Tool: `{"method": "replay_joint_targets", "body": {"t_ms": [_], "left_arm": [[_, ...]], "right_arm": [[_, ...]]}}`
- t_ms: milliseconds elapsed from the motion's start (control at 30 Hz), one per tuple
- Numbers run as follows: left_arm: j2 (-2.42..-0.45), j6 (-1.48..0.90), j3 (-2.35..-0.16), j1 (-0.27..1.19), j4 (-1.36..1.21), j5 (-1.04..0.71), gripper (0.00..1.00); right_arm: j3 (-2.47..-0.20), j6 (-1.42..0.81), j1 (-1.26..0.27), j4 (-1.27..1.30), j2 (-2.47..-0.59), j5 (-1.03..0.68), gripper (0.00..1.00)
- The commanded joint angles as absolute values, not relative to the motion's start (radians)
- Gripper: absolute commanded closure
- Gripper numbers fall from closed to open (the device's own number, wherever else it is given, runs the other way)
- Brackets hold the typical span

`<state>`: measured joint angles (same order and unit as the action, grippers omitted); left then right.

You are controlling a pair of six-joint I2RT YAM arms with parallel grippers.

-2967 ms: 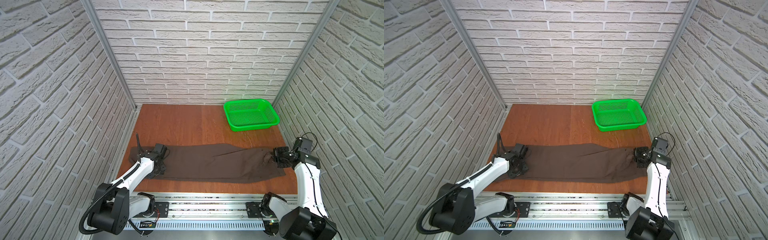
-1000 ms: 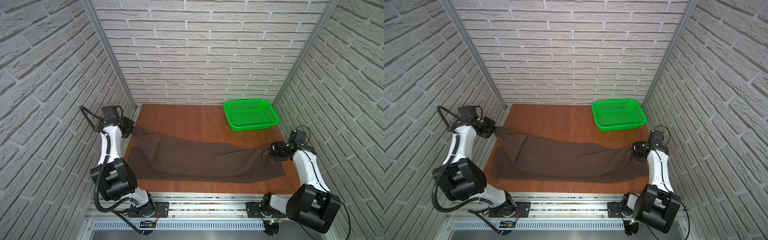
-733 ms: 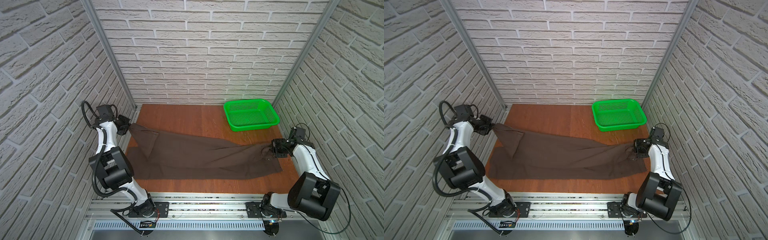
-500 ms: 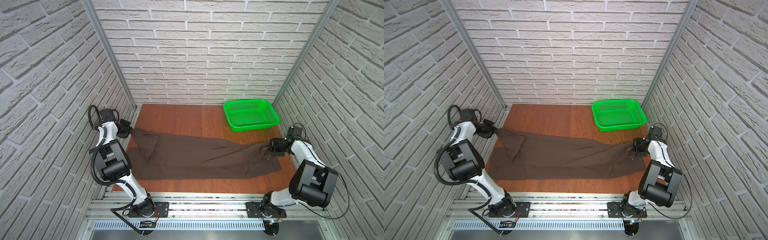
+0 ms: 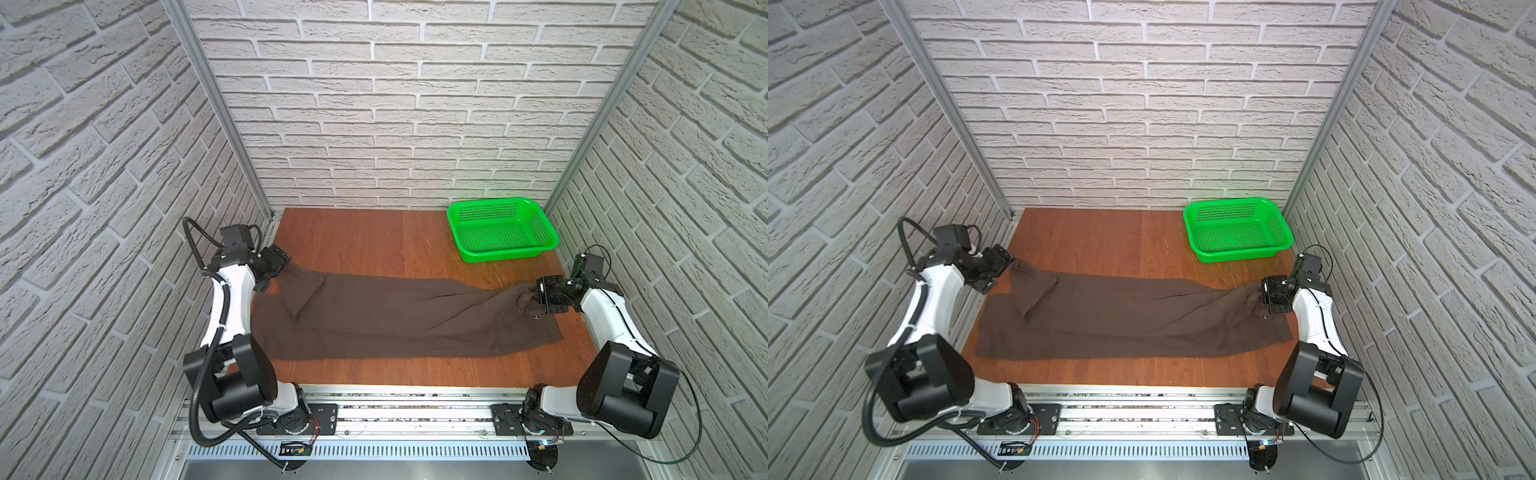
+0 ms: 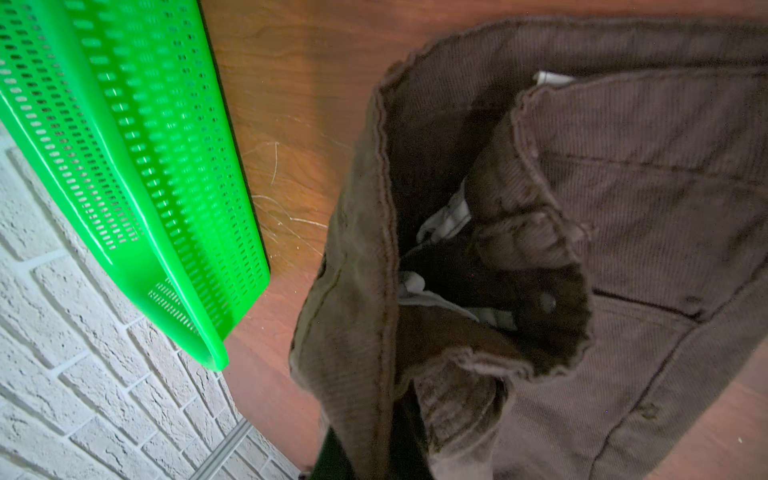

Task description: Fold and stack the trousers

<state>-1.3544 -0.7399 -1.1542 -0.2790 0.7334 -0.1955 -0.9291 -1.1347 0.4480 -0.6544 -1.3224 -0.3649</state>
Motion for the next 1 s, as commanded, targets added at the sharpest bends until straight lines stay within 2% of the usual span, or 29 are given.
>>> {"method": "replay_joint_targets", "body": {"t_ms": [0,133,367,467,600,767,967], "left_arm": [[-1.307,-0.727,-0.994,-0.218,0.749,-0.118,0.14],[-1.227,-0.771,-0.834,-0.163,0.692,-0.124,0.14],[-1.230,-0.812,-0.686,-0.138,0.613,-0.072,0.12],[-1.259,-0.808,-0.675,-0.138,0.581,-0.045,0.17],[-1.316,-0.798,-0.689,-0.140,0.530,-0.018,0.36],[-1.402,-0.772,-0.726,-0.149,0.482,0.000,0.54],[-1.366,-0.728,-0.760,-0.149,0.481,-0.002,0.95]], "right_arm": [[-0.890,-1.100,0.430,-0.672,-1.281,-0.385,0.92],[-0.869,-1.088,0.414,-0.678,-1.261,-0.392,0.92],[-0.848,-1.085,0.383,-0.665,-1.264,-0.396,0.92],[-0.844,-1.083,0.378,-0.664,-1.268,-0.395,0.92],[-0.841,-1.080,0.376,-0.663,-1.266,-0.394,0.92],[-0.858,-1.061,0.376,-0.687,-1.263,-0.389,0.92],[-0.874,-1.052,0.377,-0.710,-1.243,-0.385,0.93]]}}
